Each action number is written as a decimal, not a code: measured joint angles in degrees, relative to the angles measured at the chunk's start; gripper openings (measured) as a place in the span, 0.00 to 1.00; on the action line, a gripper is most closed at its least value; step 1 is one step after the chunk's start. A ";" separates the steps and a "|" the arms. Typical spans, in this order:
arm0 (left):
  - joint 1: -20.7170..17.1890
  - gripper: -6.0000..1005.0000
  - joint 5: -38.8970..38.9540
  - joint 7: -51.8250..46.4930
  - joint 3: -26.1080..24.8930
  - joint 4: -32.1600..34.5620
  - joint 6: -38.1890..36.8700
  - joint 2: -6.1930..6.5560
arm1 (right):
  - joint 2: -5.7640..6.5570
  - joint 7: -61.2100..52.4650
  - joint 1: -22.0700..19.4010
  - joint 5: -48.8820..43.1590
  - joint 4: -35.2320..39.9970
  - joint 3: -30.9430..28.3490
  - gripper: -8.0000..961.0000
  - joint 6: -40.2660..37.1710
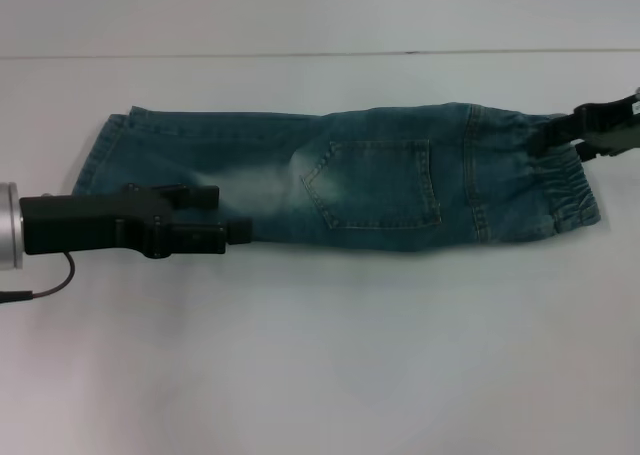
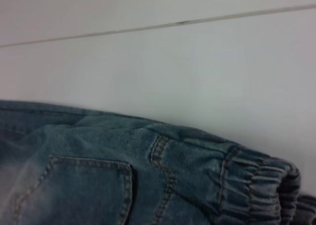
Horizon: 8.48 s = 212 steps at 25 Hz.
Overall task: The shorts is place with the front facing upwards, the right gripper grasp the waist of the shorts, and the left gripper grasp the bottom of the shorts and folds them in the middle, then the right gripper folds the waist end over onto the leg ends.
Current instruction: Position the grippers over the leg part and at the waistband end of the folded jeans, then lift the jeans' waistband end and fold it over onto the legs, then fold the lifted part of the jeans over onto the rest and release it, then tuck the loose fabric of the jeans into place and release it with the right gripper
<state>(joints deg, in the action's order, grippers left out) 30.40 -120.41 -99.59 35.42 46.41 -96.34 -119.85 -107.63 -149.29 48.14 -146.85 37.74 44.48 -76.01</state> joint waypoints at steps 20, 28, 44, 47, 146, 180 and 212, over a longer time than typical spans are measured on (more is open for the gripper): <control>0.74 0.90 0.05 -0.47 1.44 -1.34 1.72 -0.30 | -0.83 3.49 0.83 0.20 -2.84 4.73 0.84 2.93; 0.82 0.90 0.50 -0.41 1.39 -1.33 2.41 -1.05 | -0.48 4.93 0.70 0.32 -2.35 4.57 0.50 0.70; 3.45 0.89 13.02 5.69 2.50 -8.63 19.63 -4.40 | 1.19 8.04 1.04 0.57 3.72 -0.77 0.14 -9.20; 4.70 0.86 22.07 13.97 2.51 -15.28 25.70 -4.39 | 1.34 8.19 1.10 0.44 4.49 -1.07 0.14 -9.98; -3.78 0.06 18.94 96.76 -61.66 -74.16 36.48 -1.73 | 0.76 9.60 7.38 10.66 10.11 -8.22 0.16 -25.65; -6.93 0.72 -2.34 19.41 -25.83 -9.19 -4.76 1.18 | -9.24 16.87 25.36 10.83 -9.04 16.28 0.22 -1.42; -6.39 0.73 0.81 21.80 -26.86 -9.79 0.27 -0.41 | -8.98 14.41 22.31 -0.74 3.55 22.21 0.84 -8.64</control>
<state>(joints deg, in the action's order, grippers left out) 24.00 -119.60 -77.79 8.56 36.63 -96.08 -120.26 -116.62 -134.88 70.45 -147.60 41.29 66.69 -84.65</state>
